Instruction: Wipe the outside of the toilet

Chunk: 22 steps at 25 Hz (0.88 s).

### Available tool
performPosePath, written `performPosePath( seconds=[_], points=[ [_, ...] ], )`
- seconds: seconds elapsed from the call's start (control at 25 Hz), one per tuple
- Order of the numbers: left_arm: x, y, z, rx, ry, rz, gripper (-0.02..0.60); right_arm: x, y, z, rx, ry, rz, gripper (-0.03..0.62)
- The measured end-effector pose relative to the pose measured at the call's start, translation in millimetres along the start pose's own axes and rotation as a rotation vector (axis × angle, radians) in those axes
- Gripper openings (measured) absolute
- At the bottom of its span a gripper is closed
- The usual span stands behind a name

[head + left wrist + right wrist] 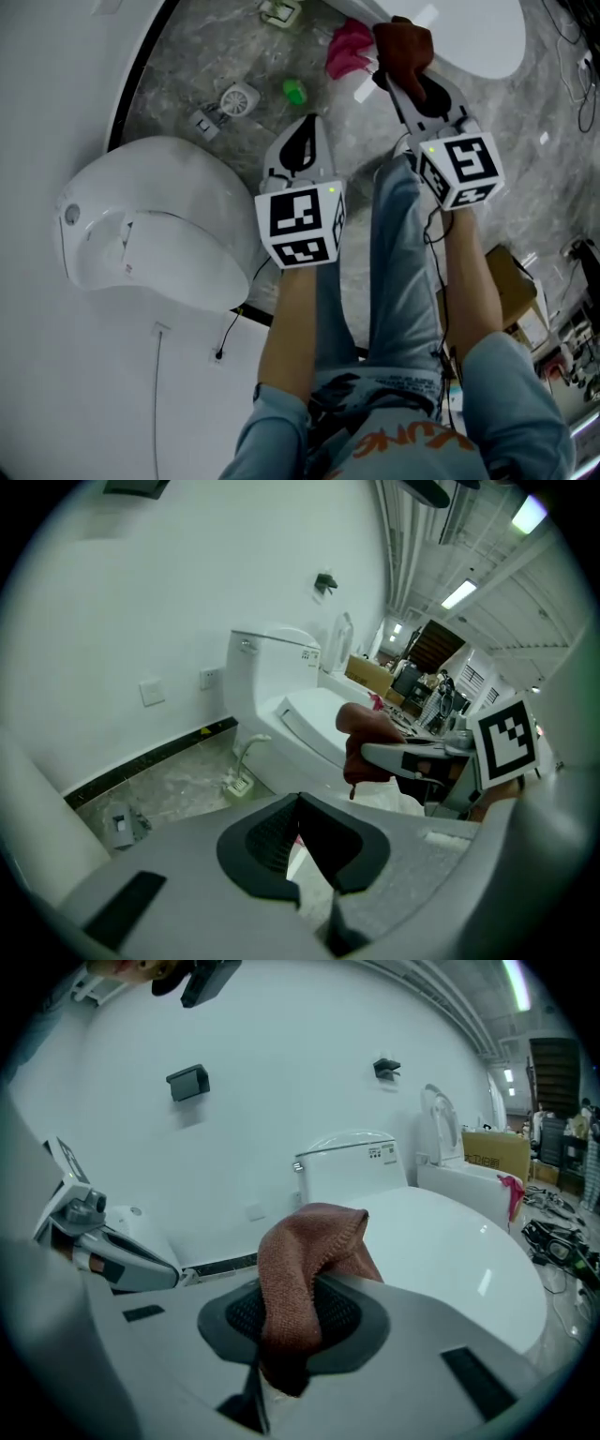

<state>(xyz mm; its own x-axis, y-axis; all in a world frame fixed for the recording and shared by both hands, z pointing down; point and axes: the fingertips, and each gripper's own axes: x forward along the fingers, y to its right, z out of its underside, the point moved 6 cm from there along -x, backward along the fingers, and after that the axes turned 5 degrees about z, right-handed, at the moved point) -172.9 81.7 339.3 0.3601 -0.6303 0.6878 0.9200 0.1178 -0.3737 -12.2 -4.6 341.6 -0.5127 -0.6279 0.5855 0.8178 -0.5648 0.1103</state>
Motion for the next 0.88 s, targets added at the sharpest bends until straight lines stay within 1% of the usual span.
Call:
performPosePath(
  seconds=[0.16, 0.32, 0.6, 0.88],
  points=[
    [13.9, -5.5, 13.7, -0.025, -0.008, 0.003, 0.0, 45.2, -2.8, 13.3, -0.039, -0.022, -0.034, 0.072],
    [22.9, -8.8, 21.2, -0.048, -0.019, 0.008, 0.0, 82.7, -4.2, 20.9, -0.03, -0.038, -0.041, 0.072],
    [34.0, -9.8, 18.7, -0.04, -0.053, 0.01, 0.0, 130.6, 4.8, 39.3, 0.072, -0.072, -0.009, 0.072],
    [46.7, -4.3, 21.3, -0.049, -0.072, 0.003, 0.0, 137.6, 26.9, 49.3, 0.176, -0.076, 0.035, 0.072]
  ],
)
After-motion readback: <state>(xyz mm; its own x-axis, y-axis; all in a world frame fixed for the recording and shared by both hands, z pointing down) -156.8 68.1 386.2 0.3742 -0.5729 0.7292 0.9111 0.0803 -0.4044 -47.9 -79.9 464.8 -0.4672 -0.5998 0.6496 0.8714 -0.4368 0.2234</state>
